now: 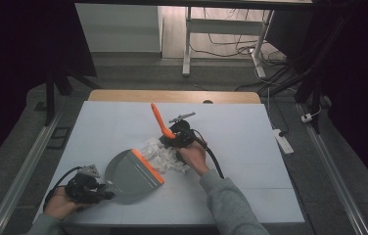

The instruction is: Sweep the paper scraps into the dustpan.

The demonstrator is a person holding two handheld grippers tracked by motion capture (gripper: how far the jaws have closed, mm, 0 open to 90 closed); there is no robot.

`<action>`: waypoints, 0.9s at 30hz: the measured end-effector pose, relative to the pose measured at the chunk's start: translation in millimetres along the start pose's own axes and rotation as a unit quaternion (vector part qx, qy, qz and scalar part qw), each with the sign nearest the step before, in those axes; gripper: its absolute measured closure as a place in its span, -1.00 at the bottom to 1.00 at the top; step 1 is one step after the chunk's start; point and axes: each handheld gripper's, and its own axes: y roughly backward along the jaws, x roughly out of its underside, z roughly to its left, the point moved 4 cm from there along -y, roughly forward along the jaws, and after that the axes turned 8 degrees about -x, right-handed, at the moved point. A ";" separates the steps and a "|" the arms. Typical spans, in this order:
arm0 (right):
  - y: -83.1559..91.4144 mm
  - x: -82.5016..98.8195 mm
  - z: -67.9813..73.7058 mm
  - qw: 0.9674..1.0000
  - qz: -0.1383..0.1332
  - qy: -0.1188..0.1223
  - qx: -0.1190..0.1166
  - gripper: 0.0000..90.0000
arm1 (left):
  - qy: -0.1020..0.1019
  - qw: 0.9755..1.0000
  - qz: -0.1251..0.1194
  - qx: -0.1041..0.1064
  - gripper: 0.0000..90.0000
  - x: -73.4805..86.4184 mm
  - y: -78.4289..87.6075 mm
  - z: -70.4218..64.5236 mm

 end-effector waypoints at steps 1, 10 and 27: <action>0.0 0.0 0.0 1.000 0.000 0.000 0.000 0.56 | 0.000 1.000 0.000 0.000 0.37 -0.1 0.1 0.0; 26.8 -5.9 3.8 0.999 -0.031 0.016 0.003 0.56 | 0.001 1.000 0.000 0.001 0.37 0.0 0.0 0.2; 17.2 -7.2 -36.9 0.998 -0.027 -0.016 0.049 0.56 | 0.002 1.000 0.000 0.002 0.37 -0.2 -0.6 0.3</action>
